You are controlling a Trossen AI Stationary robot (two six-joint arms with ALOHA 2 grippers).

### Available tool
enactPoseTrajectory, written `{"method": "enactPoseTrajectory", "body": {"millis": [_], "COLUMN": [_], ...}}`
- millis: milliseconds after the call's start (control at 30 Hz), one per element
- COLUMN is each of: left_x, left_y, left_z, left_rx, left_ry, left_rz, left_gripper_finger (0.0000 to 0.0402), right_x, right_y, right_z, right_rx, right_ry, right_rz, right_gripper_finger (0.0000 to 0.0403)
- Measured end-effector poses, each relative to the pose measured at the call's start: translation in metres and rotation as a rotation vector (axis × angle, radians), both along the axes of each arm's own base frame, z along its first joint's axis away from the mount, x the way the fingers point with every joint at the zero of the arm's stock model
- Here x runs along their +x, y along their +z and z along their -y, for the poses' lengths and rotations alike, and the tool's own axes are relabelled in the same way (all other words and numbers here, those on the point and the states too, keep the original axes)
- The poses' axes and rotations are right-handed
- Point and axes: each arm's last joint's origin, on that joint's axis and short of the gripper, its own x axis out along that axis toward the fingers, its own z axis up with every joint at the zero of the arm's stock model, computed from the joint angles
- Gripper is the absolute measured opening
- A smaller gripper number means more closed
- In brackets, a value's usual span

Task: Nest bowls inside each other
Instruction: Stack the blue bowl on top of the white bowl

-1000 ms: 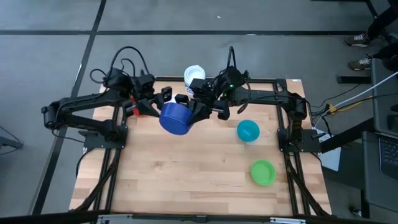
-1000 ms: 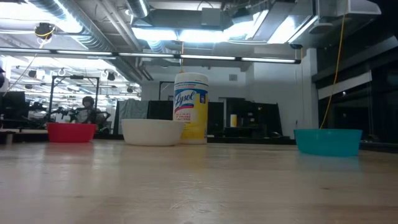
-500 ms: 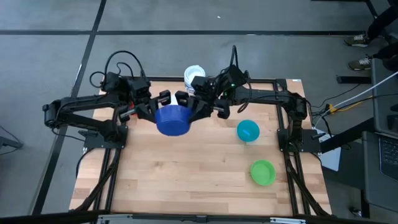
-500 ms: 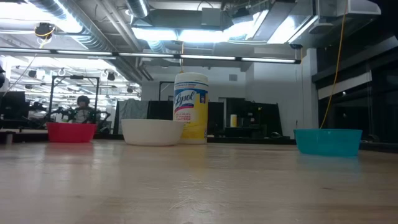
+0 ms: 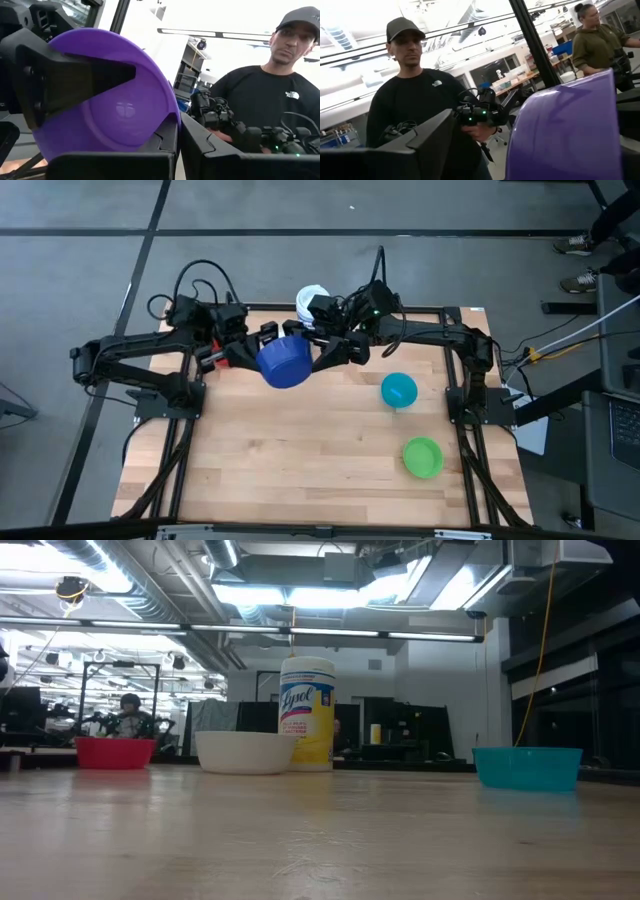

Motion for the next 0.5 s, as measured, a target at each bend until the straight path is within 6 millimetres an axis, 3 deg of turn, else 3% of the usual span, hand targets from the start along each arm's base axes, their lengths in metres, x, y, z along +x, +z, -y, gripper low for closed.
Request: {"method": "enactPoseTrajectory", "body": {"millis": [300,500], "left_x": [-0.005,-0.017], "left_y": [0.002,0.01], "left_z": [-0.001,0.007], "left_rx": [0.012,0.033], "left_ry": [-0.012,-0.034], "left_rz": [-0.006,0.024], "left_gripper_finger": [0.0002,0.0002], "right_x": [-0.001,-0.01], "right_y": [-0.001,0.0], "right_z": [0.009,0.061], "right_rx": [-0.01,0.004], "right_ry": [-0.003,-0.117], "right_rz": [-0.012,-0.037], "right_gripper_finger": [0.026,0.0257]}}
